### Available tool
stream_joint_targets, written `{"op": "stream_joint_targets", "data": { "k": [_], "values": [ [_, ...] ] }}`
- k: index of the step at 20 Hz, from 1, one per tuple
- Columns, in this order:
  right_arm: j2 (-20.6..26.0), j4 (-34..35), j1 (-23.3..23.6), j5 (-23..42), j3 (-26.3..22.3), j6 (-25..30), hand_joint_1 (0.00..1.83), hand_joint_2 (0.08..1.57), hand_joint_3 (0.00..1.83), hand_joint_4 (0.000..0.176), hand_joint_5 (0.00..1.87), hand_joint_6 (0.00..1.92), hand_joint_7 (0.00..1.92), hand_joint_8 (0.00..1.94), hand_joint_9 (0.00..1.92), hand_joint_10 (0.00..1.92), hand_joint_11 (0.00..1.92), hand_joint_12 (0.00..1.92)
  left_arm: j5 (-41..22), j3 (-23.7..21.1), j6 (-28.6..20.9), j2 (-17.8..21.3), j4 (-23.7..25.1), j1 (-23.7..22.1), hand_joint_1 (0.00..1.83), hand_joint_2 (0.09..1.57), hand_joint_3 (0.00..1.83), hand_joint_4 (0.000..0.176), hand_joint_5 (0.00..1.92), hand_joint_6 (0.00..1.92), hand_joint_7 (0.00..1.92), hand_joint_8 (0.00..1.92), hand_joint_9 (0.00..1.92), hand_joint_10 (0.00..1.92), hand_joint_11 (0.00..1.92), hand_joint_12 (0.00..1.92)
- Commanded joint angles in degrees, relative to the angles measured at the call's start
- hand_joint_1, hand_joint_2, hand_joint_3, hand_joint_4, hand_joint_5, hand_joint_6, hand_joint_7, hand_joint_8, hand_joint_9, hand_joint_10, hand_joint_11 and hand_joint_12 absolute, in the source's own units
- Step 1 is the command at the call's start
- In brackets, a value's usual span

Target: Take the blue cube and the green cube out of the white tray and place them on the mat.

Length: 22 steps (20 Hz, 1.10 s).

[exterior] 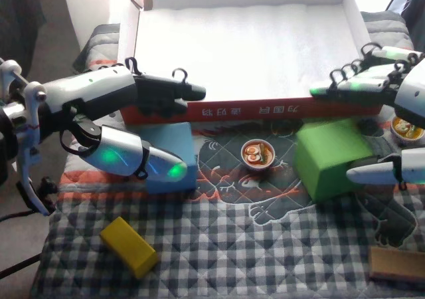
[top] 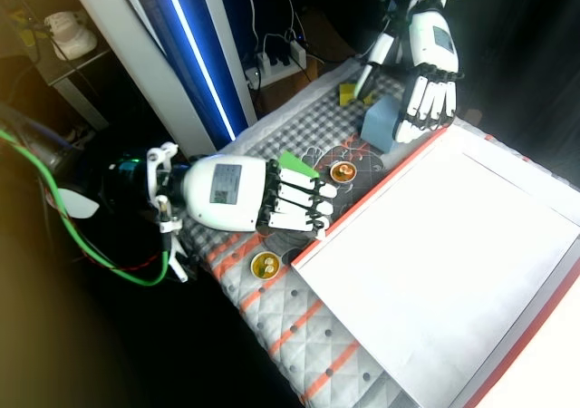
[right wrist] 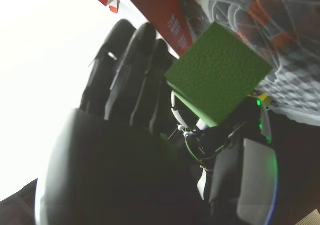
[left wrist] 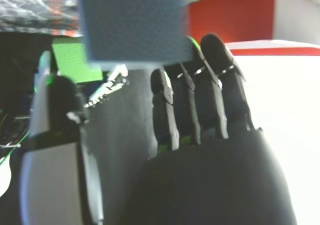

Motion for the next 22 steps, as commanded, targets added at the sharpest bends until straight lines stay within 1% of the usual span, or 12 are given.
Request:
{"op": "stream_joint_targets", "data": {
  "k": [1,6,9,10,11,12,13,15,16,17,18,22],
  "values": [
    [0.2,1.2,0.3,7.9,-0.4,0.5,0.54,1.00,0.00,0.000,0.29,0.00,0.37,0.00,0.37,0.00,0.01,0.88,-8.4,-0.4,-0.4,0.7,-1.3,-0.1,0.69,0.89,0.00,0.167,0.13,0.00,0.30,0.00,0.31,0.16,0.00,0.93],
    [1.5,3.2,-1.3,12.1,-1.7,0.5,0.49,0.95,0.00,0.026,0.20,0.00,0.24,0.00,0.24,0.00,0.00,0.80,-19.1,-3.4,-0.4,3.7,-5.7,2.5,0.54,0.80,0.00,0.176,0.00,0.00,0.00,0.00,0.01,0.00,0.00,0.03],
    [2.9,8.2,-4.5,19.9,-2.6,0.5,0.54,0.99,0.01,0.012,0.13,0.00,0.15,0.00,0.12,0.00,0.00,0.43,-27.3,-4.6,-5.0,5.7,-7.8,5.5,0.59,0.87,0.03,0.176,0.00,0.00,0.00,0.00,0.00,0.00,0.00,0.00],
    [3.2,9.6,-5.3,22.4,-2.7,0.5,0.49,1.00,0.01,0.060,0.17,0.00,0.17,0.00,0.15,0.00,0.00,0.38,-30.2,-4.3,-9.1,6.2,-8.2,6.9,0.57,0.87,0.02,0.176,0.00,0.00,0.00,0.00,0.00,0.00,0.00,0.00],
    [3.3,10.6,-5.6,24.0,-2.7,0.5,0.49,1.00,0.01,0.060,0.17,0.00,0.17,0.00,0.15,0.00,0.00,0.38,-32.5,-4.0,-12.2,6.5,-8.7,8.2,0.57,0.87,0.02,0.176,0.00,0.00,0.00,0.00,0.00,0.00,0.00,0.00],
    [3.3,11.8,-5.8,25.7,-2.6,0.2,0.46,1.02,0.01,0.048,0.17,0.00,0.14,0.00,0.12,0.00,0.00,0.33,-36.3,-3.6,-16.6,7.0,-9.7,10.7,0.59,0.88,0.02,0.176,0.00,0.00,0.00,0.00,0.00,0.00,0.00,0.00],
    [3.4,12.8,-5.9,27.4,-2.7,-0.1,0.50,1.09,0.00,0.018,0.20,0.00,0.18,0.00,0.14,0.00,0.06,0.19,-40.6,-3.3,-20.9,7.4,-10.9,13.5,0.56,0.90,0.02,0.154,0.00,0.00,0.00,0.00,0.00,0.00,0.00,0.00],
    [3.4,13.5,-6.1,30.4,-2.9,-0.1,0.58,1.12,0.00,0.027,0.23,0.00,0.21,0.00,0.19,0.00,0.14,0.16,-48.8,-3.1,-27.0,7.7,-12.7,17.7,0.63,0.84,0.00,0.172,0.00,0.00,0.00,0.00,0.00,0.00,0.00,0.00],
    [3.5,13.5,-6.2,32.7,-3.4,-0.1,0.62,1.16,0.00,0.019,0.23,0.00,0.23,0.00,0.24,0.00,0.21,0.13,-54.2,-3.0,-30.8,7.7,-13.6,19.9,0.48,0.84,0.00,0.175,0.00,0.00,0.00,0.00,0.00,0.00,0.00,0.00],
    [3.8,13.6,-6.5,35.5,-4.1,-0.5,0.62,1.17,0.00,0.027,0.24,0.00,0.26,0.00,0.29,0.00,0.25,0.11,-59.9,-3.2,-33.3,7.6,-14.6,21.7,0.57,0.88,0.01,0.129,0.00,0.00,0.00,0.00,0.00,0.00,0.03,0.01],
    [4.0,13.8,-6.7,37.4,-4.7,-1.3,0.54,1.17,0.00,0.008,0.25,0.00,0.37,0.01,0.39,0.01,0.35,0.11,-64.1,-3.4,-34.5,7.4,-15.5,22.9,0.49,0.88,0.00,0.170,0.00,0.00,0.10,0.01,0.11,0.01,0.14,0.08],
    [4.3,14.5,-7.0,41.9,-6.3,-4.2,0.36,1.20,0.01,0.022,0.18,0.00,0.42,0.01,0.47,0.02,0.43,0.14,-73.2,-4.0,-38.2,5.9,-17.0,26.1,0.31,1.01,0.01,0.176,0.00,0.00,0.06,0.00,0.04,0.00,0.10,0.08]
  ]
}}
